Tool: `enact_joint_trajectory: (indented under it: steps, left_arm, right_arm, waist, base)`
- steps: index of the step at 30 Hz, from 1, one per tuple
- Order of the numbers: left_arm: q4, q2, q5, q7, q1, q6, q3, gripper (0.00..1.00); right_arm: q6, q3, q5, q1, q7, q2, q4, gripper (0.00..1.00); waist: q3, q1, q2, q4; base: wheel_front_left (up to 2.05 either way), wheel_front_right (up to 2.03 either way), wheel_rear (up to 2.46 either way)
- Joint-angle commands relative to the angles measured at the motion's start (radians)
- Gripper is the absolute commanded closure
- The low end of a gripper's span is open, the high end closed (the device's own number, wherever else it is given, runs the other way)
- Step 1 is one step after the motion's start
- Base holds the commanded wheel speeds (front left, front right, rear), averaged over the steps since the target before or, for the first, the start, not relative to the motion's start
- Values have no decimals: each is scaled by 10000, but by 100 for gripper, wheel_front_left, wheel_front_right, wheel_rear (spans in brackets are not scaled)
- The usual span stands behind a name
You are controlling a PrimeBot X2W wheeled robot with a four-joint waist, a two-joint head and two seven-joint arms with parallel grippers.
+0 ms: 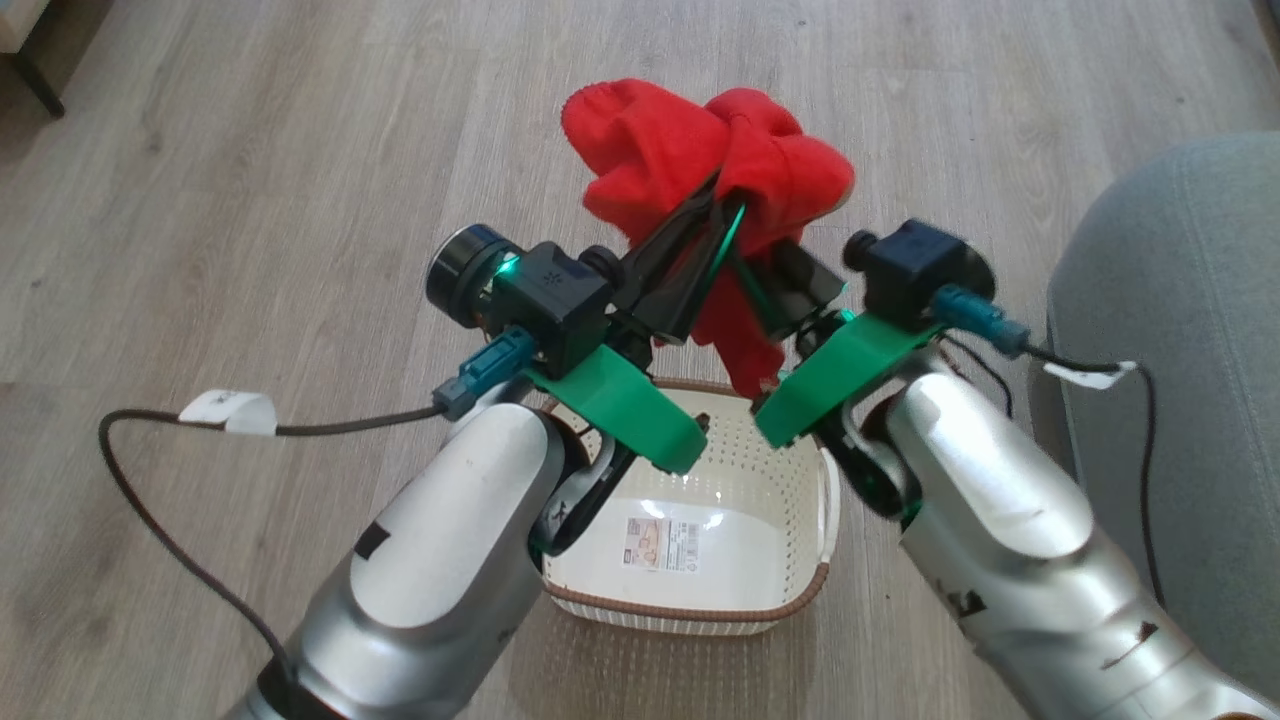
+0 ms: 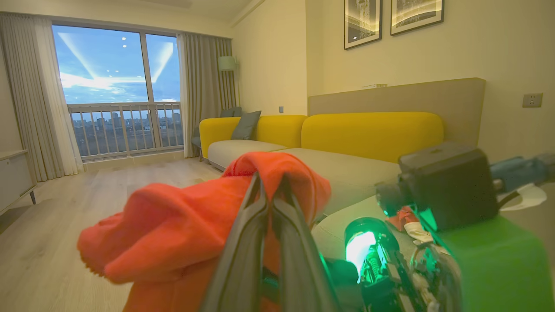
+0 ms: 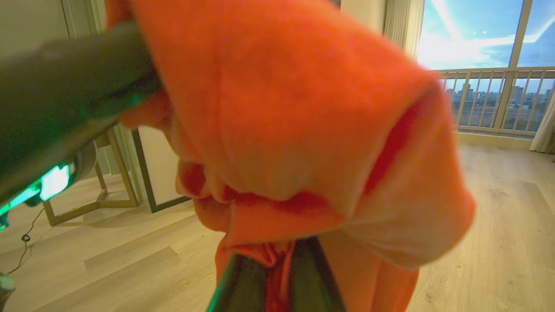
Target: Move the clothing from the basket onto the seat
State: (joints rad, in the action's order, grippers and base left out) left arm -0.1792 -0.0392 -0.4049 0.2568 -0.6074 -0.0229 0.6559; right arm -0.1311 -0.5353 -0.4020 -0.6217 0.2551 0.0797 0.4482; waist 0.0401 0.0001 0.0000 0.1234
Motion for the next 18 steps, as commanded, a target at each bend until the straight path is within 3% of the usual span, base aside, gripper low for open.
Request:
enact_joint_trajectory:
  steps: [1,3,5,6,18]
  left_arm:
    - [250,-110,-13,49,-198,42,-297,100]
    - [259,-110,25,49,-170,49,-361,100]
    - [282,-110,98,49,-108,29,-429,43]
    - [223,-111,136,49,-62,-9,-434,0]
    - [-628,-241,558,49,356,-522,-800,0]
  right_arm:
    - [4,248,102,-171,67,-256,-437,100]
    - [4,592,238,-57,67,-262,-576,100]
    - [4,932,393,86,67,-266,-778,100]
    - [4,1100,457,152,67,-264,-868,100]
    - [4,2939,1073,730,67,172,-2193,100]
  waist:
    - [9,-1,0,-17]
    - [34,-1,0,-98]
    - [58,-1,0,-223]
    - [72,-1,0,-297]
    - [340,-1,0,-1901]
  base:
    - [0,0,0]
    - [0,0,0]
    - [0,0,0]
    - [0,0,0]
    - [0,0,0]
